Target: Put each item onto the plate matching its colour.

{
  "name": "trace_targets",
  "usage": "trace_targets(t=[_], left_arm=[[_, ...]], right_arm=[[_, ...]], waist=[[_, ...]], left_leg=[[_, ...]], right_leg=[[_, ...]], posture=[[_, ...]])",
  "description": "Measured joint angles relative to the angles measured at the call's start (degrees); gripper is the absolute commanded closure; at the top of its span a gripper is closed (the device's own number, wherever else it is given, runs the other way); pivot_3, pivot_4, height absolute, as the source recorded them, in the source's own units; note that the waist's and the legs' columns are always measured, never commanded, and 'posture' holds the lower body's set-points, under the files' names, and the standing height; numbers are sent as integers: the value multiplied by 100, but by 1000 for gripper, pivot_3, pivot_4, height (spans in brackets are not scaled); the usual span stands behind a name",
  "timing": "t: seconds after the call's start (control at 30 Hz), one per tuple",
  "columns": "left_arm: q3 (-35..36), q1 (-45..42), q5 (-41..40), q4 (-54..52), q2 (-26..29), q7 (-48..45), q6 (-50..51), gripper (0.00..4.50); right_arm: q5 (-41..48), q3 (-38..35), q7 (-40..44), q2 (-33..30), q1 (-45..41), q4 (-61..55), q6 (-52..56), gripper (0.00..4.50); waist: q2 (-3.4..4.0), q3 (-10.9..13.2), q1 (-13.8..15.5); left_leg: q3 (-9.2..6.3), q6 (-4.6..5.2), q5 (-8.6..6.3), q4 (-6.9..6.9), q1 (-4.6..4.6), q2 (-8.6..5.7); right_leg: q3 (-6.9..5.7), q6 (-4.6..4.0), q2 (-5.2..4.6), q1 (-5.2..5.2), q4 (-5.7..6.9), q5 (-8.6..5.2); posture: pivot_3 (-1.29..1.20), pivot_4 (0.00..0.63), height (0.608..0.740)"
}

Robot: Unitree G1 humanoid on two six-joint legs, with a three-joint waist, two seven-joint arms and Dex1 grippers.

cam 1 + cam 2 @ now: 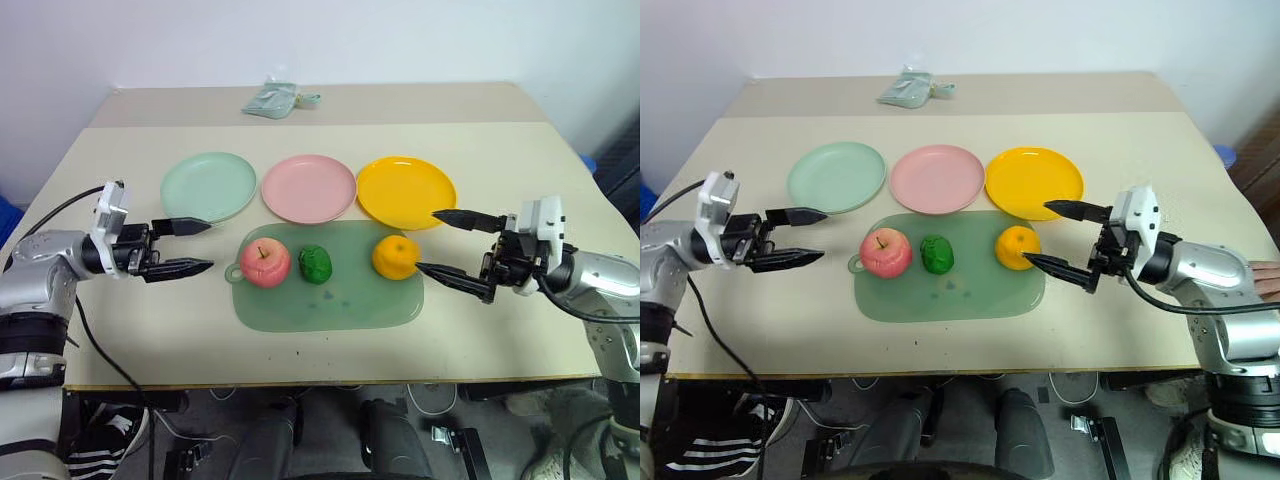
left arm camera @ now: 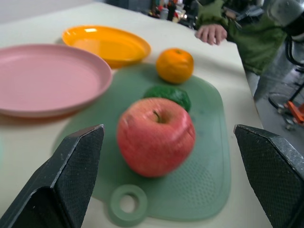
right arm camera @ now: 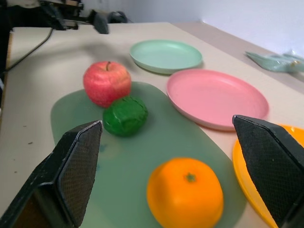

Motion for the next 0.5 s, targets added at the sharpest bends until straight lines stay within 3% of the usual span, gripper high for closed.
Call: trace_targets(t=[0.5], left_arm=[[4,-217,133,223,-331,0,-406,0]], right_arm=[[-227,61,-93,-14,-116,72,-28,20]], waist=[[0,0,-8]], left_leg=[[8,3,2,0,-3,3]], right_leg=[[0,-1,1,-6,2,0]], posture=[[0,150,740]])
